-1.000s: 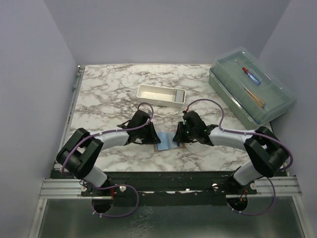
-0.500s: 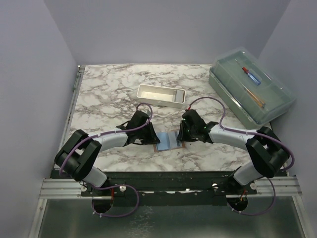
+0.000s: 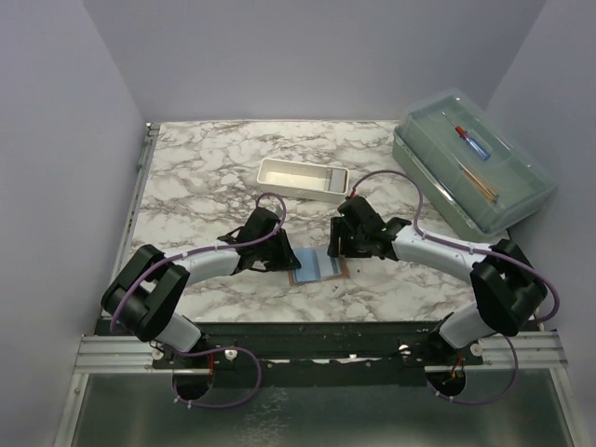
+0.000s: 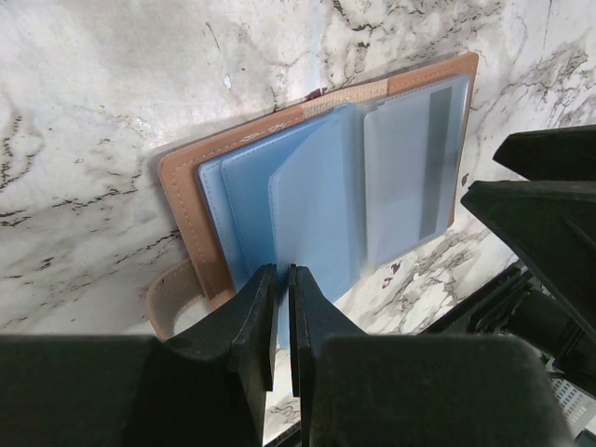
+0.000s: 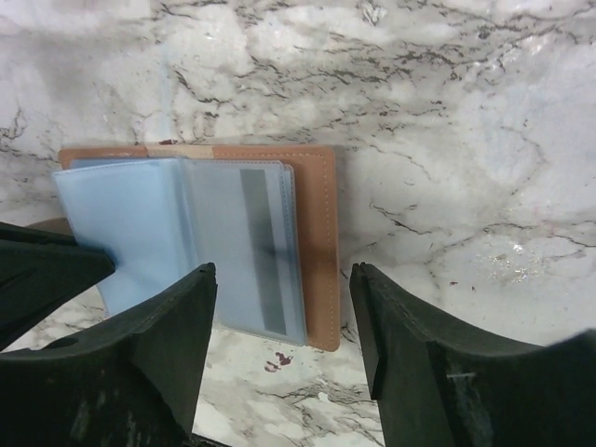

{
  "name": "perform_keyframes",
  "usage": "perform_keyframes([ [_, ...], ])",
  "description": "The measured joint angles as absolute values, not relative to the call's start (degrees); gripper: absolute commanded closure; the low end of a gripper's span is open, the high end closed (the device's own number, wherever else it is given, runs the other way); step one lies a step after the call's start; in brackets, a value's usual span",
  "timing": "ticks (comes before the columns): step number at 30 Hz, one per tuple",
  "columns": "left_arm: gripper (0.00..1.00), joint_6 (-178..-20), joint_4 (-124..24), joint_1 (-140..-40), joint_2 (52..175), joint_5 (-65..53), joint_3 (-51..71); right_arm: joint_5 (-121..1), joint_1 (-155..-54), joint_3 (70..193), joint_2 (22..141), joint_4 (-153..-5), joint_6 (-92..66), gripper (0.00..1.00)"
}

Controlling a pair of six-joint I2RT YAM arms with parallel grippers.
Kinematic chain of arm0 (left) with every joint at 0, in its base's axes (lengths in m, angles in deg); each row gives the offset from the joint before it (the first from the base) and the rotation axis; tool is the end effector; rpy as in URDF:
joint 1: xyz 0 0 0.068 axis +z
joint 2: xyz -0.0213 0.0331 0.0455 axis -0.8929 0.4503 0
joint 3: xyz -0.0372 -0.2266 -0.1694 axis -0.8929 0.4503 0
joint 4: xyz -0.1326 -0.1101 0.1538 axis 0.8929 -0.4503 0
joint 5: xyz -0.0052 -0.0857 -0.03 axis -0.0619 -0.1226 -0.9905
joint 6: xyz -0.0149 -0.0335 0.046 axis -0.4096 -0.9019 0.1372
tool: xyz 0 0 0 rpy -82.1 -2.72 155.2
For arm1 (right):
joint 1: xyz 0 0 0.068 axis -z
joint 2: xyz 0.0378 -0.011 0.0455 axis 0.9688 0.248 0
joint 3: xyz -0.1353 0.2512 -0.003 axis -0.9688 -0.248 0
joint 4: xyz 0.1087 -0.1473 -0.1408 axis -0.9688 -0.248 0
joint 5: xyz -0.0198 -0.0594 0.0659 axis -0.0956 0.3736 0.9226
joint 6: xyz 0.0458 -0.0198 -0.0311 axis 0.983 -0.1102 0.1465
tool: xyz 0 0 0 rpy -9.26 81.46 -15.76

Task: Put the credit cards into the card holder
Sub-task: Turn over the card holder at the center of the board.

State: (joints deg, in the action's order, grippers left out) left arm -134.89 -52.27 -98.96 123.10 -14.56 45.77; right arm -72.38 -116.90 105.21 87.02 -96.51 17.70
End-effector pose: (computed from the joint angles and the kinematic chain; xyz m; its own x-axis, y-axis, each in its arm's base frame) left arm 0.2019 -0.1606 0.1825 -0.9399 -0.1906 -0.2834 0.0330 0.7754 -0.6306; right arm 0.2079 0.1778 0.2129 -0.8711 0.0421 -0.4894 -0.1167 0.9501 0.2894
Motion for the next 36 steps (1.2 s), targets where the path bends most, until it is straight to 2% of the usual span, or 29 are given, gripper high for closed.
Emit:
perform_keyframes([
  [5,0.84,-134.89,-52.27,-98.94,123.10,-14.76,45.77,-76.97,-120.18,111.50,90.28,-100.81,17.96,0.17],
  [9,0.84,-134.89,-52.27,-98.92,123.10,-14.78,45.74,-80.64,-122.67,115.85,95.18,-103.72,18.72,0.15],
  [13,0.84,-134.89,-52.27,-98.92,123.10,-14.81,45.74,-83.75,-124.11,117.53,99.00,-106.82,19.44,0.19],
  [19,0.84,-134.89,-52.27,-98.92,122.64,-14.85,45.74,-85.63,-124.70,117.93,101.25,-108.66,20.45,0.34],
  [25,0.84,-134.89,-52.27,-98.92,122.03,-14.85,45.74,-86.35,-124.70,117.58,100.53,-108.70,20.95,0.36],
  [36,0.82,-134.91,-52.32,-98.92,121.29,-15.02,45.74,-86.33,-124.70,117.49,96.86,-108.85,20.67,0.16],
])
